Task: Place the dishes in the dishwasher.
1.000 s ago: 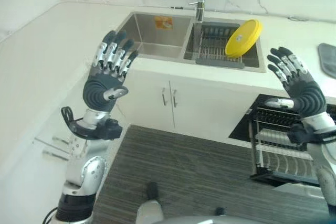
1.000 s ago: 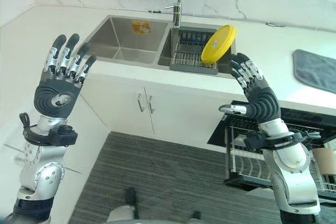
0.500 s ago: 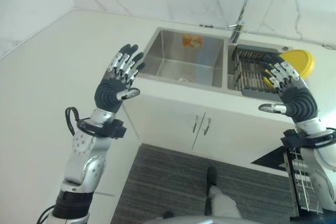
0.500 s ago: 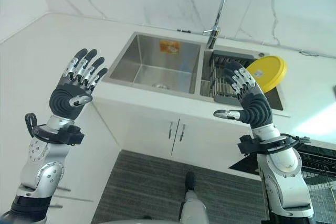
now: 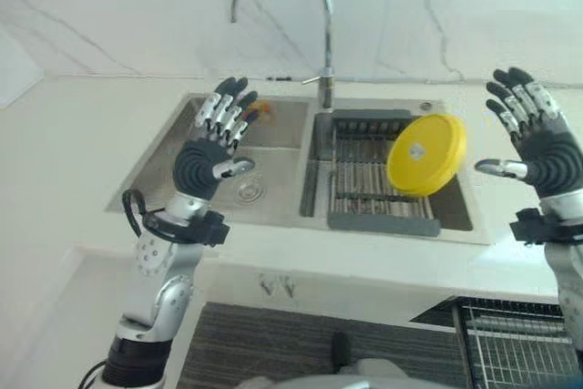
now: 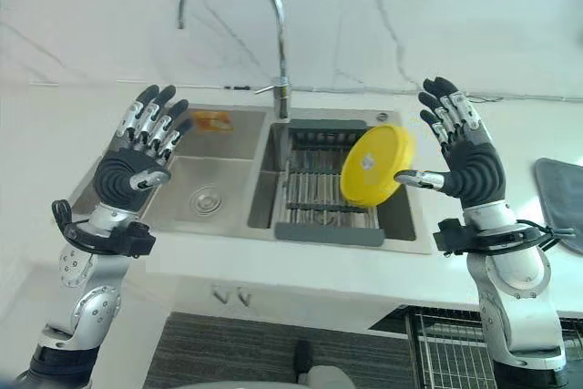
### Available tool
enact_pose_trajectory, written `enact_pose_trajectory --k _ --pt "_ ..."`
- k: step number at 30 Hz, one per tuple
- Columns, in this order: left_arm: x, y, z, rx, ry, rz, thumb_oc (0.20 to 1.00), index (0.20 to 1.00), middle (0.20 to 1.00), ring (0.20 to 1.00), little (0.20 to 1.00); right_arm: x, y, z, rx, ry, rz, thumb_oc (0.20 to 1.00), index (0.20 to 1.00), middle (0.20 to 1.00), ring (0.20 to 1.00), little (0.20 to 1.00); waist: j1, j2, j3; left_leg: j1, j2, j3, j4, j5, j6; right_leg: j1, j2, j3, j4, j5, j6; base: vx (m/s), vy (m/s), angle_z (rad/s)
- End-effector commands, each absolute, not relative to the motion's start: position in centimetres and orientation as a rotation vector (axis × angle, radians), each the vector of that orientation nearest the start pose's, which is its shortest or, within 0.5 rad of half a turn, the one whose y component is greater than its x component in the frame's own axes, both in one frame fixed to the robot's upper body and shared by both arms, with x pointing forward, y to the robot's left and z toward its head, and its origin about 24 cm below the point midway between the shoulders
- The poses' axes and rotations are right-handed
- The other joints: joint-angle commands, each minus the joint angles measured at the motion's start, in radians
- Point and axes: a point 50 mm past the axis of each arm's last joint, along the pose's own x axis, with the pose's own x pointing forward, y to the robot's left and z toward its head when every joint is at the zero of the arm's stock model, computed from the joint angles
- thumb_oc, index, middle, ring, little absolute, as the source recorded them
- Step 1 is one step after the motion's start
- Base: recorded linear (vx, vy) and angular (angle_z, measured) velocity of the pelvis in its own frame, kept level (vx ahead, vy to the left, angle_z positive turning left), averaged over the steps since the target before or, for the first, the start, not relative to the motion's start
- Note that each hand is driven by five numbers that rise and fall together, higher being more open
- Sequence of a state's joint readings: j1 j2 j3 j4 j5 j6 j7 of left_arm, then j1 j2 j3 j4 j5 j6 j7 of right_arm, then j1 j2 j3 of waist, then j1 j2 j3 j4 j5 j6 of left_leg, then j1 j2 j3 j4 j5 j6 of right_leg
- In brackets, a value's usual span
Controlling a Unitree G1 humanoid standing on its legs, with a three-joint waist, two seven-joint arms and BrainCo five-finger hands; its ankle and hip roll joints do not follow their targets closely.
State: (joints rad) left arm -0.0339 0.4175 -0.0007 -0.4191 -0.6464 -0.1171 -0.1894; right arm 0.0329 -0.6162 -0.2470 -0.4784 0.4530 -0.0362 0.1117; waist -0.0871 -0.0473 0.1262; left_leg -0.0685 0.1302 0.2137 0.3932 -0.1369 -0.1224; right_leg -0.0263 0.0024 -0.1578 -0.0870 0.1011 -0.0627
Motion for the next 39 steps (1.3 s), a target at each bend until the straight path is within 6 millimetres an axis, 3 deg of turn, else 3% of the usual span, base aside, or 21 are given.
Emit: enact_pose_trajectory --k 1,4,10,17,21,24,25,29,33,39 --pt "22.2 18.4 18.2 -0.117 -0.639 -0.405 1.000 1.000 1.000 1.000 1.000 21.8 -22.8 21.8 -0.266 -0.649 0.158 1.000 1.000 1.000 1.000 1.000 0.024 0.026 0.009 0.124 -0.049 -0.016 -0.383 0.125 0.043 0.065 -0.072 0.016 0.000 -0.045 0.174 0.12 0.159 -0.48" --pt "22.8 18.1 18.6 -0.096 -0.653 -0.400 1.000 1.000 1.000 1.000 1.000 22.1 -22.2 22.3 -0.259 -0.691 0.161 1.000 1.000 1.000 1.000 1.000 0.027 0.036 0.004 0.165 -0.063 -0.049 -0.476 0.122 0.059 0.069 -0.082 0.014 0.000 -0.052 0.186 0.08 0.178 -0.40" --pt "23.0 17.8 19.6 -0.067 -0.688 -0.406 1.000 1.000 1.000 1.000 1.000 21.9 -22.2 22.3 -0.244 -0.684 0.134 1.000 1.000 1.000 1.000 1.000 0.007 0.034 -0.024 0.202 -0.078 -0.037 -0.480 0.074 0.078 0.066 -0.109 -0.005 0.000 -0.037 0.209 0.06 0.151 -0.15" --pt "22.5 17.8 20.2 -0.041 -0.710 -0.426 1.000 1.000 1.000 1.000 1.000 21.8 -22.8 21.9 -0.206 -0.657 0.092 1.000 1.000 1.000 1.000 1.000 0.015 0.019 -0.018 0.216 -0.113 -0.064 -0.480 0.048 0.113 0.038 -0.136 -0.015 0.013 -0.005 0.237 0.02 0.166 0.03" --pt "22.5 17.6 20.5 -0.006 -0.720 -0.429 1.000 1.000 1.000 1.000 1.000 22.2 -22.7 21.4 -0.155 -0.619 0.088 1.000 1.000 1.000 1.000 1.000 0.027 0.013 -0.008 0.219 -0.112 -0.074 -0.480 0.050 0.129 0.021 -0.140 -0.004 0.093 -0.015 0.235 -0.04 0.017 -0.11" --pt "22.4 17.7 20.7 0.013 -0.733 -0.403 1.000 1.000 1.000 1.000 1.000 22.4 -22.5 21.1 -0.143 -0.615 0.094 1.000 1.000 1.000 1.000 1.000 0.048 0.007 -0.010 0.214 -0.102 -0.052 -0.480 0.052 0.128 0.038 -0.184 -0.065 0.104 0.008 0.243 -0.10 -0.167 -0.44" --pt "22.6 17.7 21.1 0.015 -0.751 -0.386 1.000 1.000 1.000 1.000 1.000 22.4 -22.4 21.1 -0.120 -0.616 0.086 1.000 1.000 1.000 1.000 1.000 0.052 0.007 -0.019 0.204 -0.085 -0.039 -0.480 0.056 0.119 0.070 -0.194 -0.072 0.055 -0.006 0.241 -0.09 -0.232 -0.43" --pt "23.0 17.8 21.2 0.008 -0.756 -0.344 1.000 1.000 1.000 1.000 1.000 23.3 -21.7 21.0 -0.101 -0.600 0.102 1.000 1.000 1.000 1.000 1.000 0.065 0.010 -0.023 0.197 -0.052 0.004 -0.480 0.066 0.092 0.092 -0.195 -0.128 0.000 -0.017 0.252 -0.09 -0.226 -0.24" --pt "23.0 18.1 21.1 -0.015 -0.750 -0.330 1.000 1.000 1.000 1.000 1.000 23.6 -21.7 21.0 -0.133 -0.558 0.110 1.000 1.000 1.000 1.000 1.000 0.058 0.014 -0.039 0.178 -0.017 0.021 -0.480 0.090 0.062 0.097 -0.161 -0.107 0.000 -0.056 0.229 -0.04 -0.174 -0.18" --pt "23.1 18.3 21.0 -0.003 -0.739 -0.318 1.000 1.000 1.000 1.000 1.000 24.1 -21.8 21.0 -0.140 -0.521 0.116 1.000 1.000 1.000 1.000 1.000 0.046 0.031 -0.049 0.182 0.008 0.041 -0.480 0.102 0.042 0.103 -0.149 -0.105 0.000 -0.075 0.214 -0.01 -0.071 -0.05"
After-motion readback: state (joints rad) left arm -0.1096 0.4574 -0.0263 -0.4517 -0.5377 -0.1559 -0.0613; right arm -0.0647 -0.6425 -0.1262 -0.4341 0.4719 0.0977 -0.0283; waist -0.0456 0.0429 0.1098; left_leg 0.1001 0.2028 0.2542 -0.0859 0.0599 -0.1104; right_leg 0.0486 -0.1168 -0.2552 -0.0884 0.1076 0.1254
